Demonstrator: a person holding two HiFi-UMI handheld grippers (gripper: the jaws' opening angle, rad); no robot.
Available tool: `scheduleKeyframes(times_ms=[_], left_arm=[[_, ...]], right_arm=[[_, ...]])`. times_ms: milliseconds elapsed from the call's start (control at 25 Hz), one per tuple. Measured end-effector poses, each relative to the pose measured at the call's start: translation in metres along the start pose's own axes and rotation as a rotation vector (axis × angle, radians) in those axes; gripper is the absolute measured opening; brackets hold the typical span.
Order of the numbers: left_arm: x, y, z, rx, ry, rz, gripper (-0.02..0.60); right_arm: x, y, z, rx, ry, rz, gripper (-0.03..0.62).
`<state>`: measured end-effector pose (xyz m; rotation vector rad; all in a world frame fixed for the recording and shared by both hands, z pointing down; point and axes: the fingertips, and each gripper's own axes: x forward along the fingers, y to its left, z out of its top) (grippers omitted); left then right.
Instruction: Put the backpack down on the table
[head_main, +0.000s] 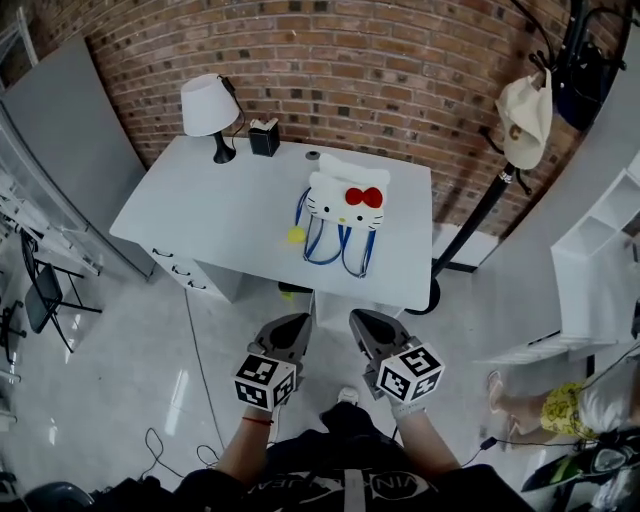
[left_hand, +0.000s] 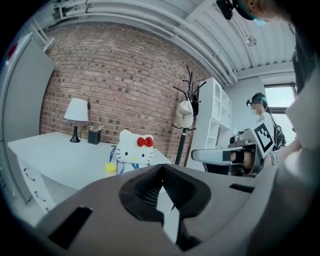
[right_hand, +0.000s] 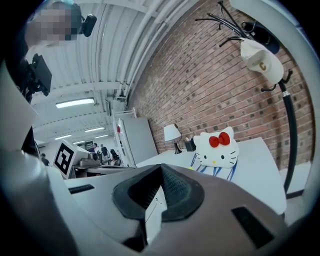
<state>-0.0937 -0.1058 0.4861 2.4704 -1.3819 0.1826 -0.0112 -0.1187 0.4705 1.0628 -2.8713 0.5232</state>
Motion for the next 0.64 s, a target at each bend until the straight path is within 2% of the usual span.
scheduleKeyframes(times_ms=[240,640], left_arm=[[-0.036,0.005,-0.027,-0.038,0.029,0.013,0.006],[-0.065,0.01,-0.021,-0.015,0.01,0.015,0.006]], right_arm=[[-0.008,0.029,-0.021,0.02,0.012,-0.012,0.0],[-0.007,0.062,-0.023,0.008,0.0,0.0,0.0]])
